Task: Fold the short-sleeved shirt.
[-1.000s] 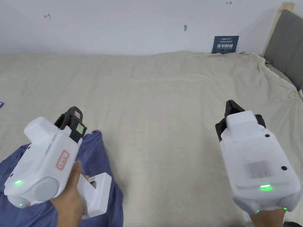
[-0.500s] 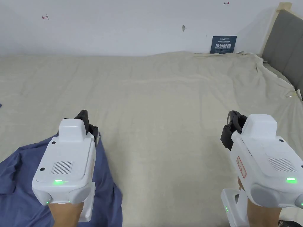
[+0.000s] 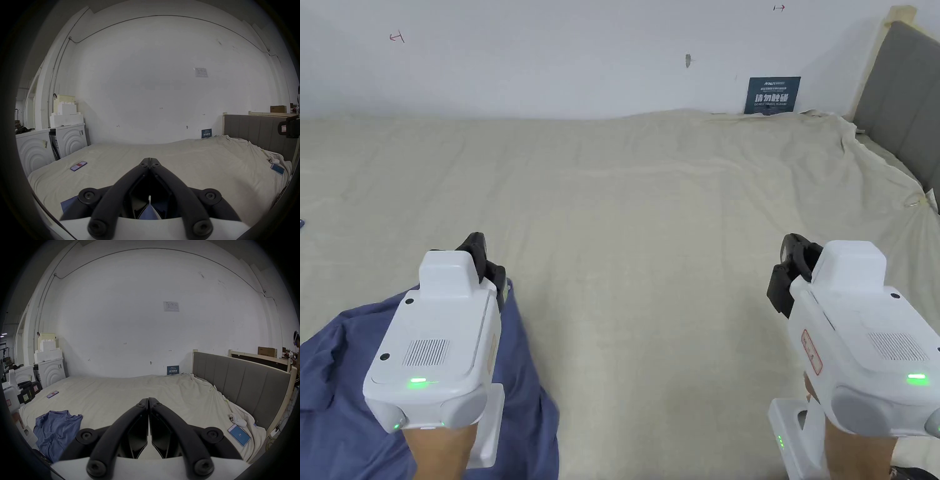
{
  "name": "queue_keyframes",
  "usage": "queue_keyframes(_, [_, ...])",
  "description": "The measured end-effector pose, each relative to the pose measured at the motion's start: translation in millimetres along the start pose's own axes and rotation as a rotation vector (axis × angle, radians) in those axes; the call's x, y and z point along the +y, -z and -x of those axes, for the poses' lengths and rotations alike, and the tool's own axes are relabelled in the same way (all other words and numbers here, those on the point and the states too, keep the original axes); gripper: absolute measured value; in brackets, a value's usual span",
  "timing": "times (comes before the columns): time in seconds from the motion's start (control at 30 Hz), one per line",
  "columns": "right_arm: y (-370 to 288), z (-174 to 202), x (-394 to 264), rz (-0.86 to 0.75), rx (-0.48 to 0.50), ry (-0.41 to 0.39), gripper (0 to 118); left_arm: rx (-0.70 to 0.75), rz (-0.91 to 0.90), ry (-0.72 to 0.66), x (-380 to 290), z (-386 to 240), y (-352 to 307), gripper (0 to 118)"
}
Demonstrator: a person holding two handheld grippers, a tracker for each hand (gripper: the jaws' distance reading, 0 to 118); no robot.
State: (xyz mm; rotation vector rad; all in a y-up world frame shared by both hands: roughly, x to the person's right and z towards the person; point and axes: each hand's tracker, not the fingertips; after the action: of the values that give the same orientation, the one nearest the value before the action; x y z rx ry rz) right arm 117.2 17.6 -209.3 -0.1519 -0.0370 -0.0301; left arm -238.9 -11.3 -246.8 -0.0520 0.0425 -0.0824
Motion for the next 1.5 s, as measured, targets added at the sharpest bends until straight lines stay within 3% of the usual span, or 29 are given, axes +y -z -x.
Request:
queue_keyframes(1.0, [1.1, 5.8, 6.2, -0.015, 0.016, -0.029, 0, 0.012, -0.016, -0.031, 5.6, 8.3, 0.7, 0])
queue_keyframes(1.23, [6.6, 31.0, 11.0, -0.034, 0.068, -0.059, 0, 0.070, -0.030, -0.030, 9.0, 35.6, -6.7, 0])
queue_keyframes(1.5, [27.1, 89.1, 17.7, -0.049, 0.212, -0.055, 0, 0.221, -0.025, -0.007, 8.7, 101.1, -31.0, 0])
